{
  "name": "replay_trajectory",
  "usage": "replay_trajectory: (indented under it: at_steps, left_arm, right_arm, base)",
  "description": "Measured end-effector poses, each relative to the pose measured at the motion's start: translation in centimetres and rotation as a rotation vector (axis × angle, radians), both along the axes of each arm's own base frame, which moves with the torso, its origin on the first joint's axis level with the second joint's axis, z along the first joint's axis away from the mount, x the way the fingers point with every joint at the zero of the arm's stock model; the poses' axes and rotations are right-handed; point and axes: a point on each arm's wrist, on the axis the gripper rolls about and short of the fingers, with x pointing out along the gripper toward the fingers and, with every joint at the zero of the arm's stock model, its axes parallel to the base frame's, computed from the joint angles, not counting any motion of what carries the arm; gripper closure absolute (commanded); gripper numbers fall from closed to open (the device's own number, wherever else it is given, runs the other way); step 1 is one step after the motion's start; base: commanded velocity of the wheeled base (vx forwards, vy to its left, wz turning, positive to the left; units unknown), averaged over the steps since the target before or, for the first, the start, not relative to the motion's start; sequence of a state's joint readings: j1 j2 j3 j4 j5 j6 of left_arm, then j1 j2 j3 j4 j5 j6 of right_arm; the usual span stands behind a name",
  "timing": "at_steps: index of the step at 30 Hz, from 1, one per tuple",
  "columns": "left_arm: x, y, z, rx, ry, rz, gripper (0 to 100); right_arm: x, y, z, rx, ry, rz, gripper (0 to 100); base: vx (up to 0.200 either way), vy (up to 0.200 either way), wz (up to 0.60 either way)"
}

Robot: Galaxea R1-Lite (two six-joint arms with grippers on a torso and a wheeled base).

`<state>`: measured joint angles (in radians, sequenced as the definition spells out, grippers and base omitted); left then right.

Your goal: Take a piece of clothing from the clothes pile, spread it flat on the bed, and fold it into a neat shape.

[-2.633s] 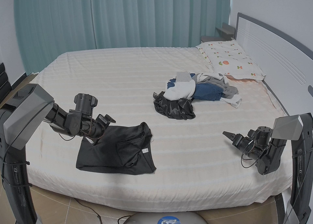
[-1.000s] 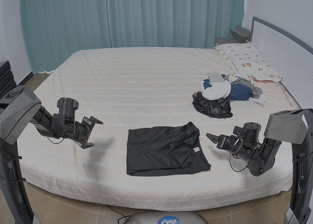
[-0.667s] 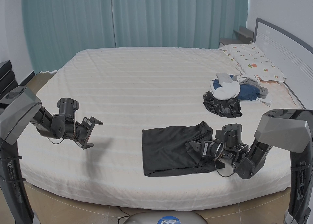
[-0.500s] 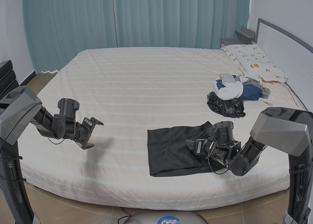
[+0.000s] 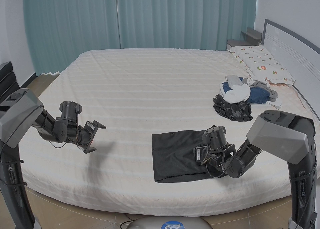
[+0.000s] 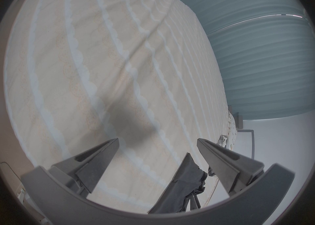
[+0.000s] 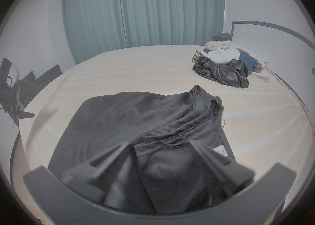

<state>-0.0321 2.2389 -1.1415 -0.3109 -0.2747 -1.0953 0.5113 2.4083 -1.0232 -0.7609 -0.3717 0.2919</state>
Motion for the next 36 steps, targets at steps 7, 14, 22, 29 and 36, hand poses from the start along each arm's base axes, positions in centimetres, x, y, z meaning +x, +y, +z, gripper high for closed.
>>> replay_trajectory:
  at_steps: [7,14,22,29,36]
  left_arm:
    - [0.0,0.0,-0.1,0.001,0.001,-0.001,0]
    - [0.0,0.0,-0.1,0.001,0.001,-0.001,0]
    - [0.0,0.0,-0.1,0.001,0.001,-0.001,0]
    - [0.0,-0.1,-0.1,0.001,0.001,-0.002,0]
    - [0.0,-0.1,-0.1,0.001,0.003,-0.002,0]
  right_arm:
    - [-0.9,-0.5,-0.1,-0.017,0.02,-0.003,100]
    - [-2.3,-3.3,0.5,-0.017,0.06,-0.041,100]
    - [-3.7,-6.7,1.7,0.031,0.112,-0.05,100]
    - [-4.4,-8.9,1.8,0.056,0.148,-0.082,100]
    - [-4.8,-10.3,1.4,0.064,0.183,-0.091,100]
  base:
    - [0.0,0.0,0.0]
    - [0.0,0.0,0.0]
    - [0.0,0.0,0.0]
    - [0.0,0.0,0.0]
    - [0.0,0.0,0.0]
